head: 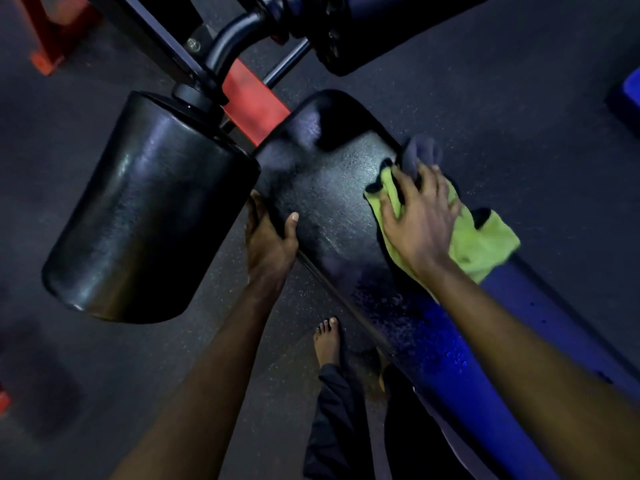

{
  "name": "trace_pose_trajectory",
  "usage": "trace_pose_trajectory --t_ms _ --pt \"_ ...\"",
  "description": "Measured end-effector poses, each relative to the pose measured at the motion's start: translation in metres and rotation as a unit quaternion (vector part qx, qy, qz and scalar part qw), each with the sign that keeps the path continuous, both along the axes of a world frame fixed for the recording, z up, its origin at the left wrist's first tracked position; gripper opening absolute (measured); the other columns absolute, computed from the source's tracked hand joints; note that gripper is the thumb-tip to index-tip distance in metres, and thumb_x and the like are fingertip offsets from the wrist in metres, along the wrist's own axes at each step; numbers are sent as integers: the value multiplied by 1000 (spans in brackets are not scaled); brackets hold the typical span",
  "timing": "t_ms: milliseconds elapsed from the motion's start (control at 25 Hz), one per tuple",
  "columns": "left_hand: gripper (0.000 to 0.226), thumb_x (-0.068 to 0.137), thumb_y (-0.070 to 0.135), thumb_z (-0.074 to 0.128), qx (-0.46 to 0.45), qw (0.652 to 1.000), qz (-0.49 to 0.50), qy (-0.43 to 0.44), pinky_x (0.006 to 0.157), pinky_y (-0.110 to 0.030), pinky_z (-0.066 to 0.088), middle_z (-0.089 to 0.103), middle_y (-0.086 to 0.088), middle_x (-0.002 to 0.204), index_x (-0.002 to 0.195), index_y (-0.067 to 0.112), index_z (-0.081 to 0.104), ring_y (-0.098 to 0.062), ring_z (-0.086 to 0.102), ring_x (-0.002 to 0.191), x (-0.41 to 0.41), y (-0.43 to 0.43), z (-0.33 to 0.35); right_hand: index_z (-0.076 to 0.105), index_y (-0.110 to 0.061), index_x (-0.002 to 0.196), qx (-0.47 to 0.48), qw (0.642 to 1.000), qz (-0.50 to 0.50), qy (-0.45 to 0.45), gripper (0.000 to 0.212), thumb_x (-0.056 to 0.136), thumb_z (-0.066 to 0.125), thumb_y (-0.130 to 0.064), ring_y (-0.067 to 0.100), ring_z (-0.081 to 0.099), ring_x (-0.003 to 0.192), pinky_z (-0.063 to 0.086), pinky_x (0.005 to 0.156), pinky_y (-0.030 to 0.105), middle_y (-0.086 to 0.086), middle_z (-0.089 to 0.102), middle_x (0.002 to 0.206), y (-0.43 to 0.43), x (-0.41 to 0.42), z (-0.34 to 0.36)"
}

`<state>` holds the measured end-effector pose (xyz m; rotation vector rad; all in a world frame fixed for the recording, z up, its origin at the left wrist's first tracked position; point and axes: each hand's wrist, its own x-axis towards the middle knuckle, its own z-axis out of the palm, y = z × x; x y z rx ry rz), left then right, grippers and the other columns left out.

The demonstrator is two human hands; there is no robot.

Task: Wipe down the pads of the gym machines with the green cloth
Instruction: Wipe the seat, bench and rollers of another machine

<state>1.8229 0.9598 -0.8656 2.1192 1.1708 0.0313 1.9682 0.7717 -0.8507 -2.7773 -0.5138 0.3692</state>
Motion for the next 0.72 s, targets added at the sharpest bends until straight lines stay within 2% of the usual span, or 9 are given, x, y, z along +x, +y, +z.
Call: trace_pose_trajectory --t_ms 80,200,240,320,400,480,600,720 --pt "83 99 40 58 5 1000 -3 -13 125 -34 17 10 -10 167 159 6 12 -19 11 154 -1 2 -2 48 -31 148 5 1000 20 -1 53 99 45 -52 32 30 149 28 113 60 10 38 159 41 27 -4" --pt "81 98 38 60 20 999 0 -24 116 -7 9 16 -9 167 159 7 17 -17 16 152 -5 5 -3 50 -30 146 -2 999 37 -16 54 97 46 -52 32 37 143 34 109 57 9 42 154 54 40 -6" --pt "78 99 37 60 27 999 0 -28 112 -3 7 19 -11 166 158 6 20 -18 19 152 -7 5 -2 50 -30 146 -4 999 41 -23 53 98 46 -52 31 36 144 34 109 57 8 42 154 42 31 -5" --pt "72 99 33 60 39 999 2 -39 119 -12 10 26 -14 163 156 4 27 -23 22 151 -11 2 -1 50 -31 146 -12 999 34 -37 51 100 46 -52 30 34 146 34 109 58 6 40 156 4 6 -2" --pt "66 100 29 60 23 997 22 -66 123 -23 17 30 -13 161 154 4 32 -21 24 151 -17 -4 -4 48 -32 147 -22 1000 6 -18 50 101 47 -51 31 30 149 32 112 62 7 38 159 -29 -22 2" --pt "64 100 29 60 3 993 45 -107 122 -22 20 32 -9 161 154 7 35 -13 25 149 -25 -10 -8 47 -33 147 -42 999 1 10 49 101 49 -50 32 28 150 30 110 64 7 36 160 -47 -59 5" --pt "60 99 30 62 -21 989 57 -138 120 -18 24 37 -2 158 151 8 41 -3 29 144 -30 -7 -12 49 -35 145 -76 990 120 -2 47 99 52 -48 32 29 149 37 103 62 5 38 159 -62 -116 8" --pt "47 102 23 56 -3 986 44 -159 118 -33 36 44 6 150 146 8 49 -8 40 140 -38 6 -16 50 -38 145 -72 970 232 -13 49 98 54 -51 29 29 149 37 105 57 1 42 156 -49 -137 3"
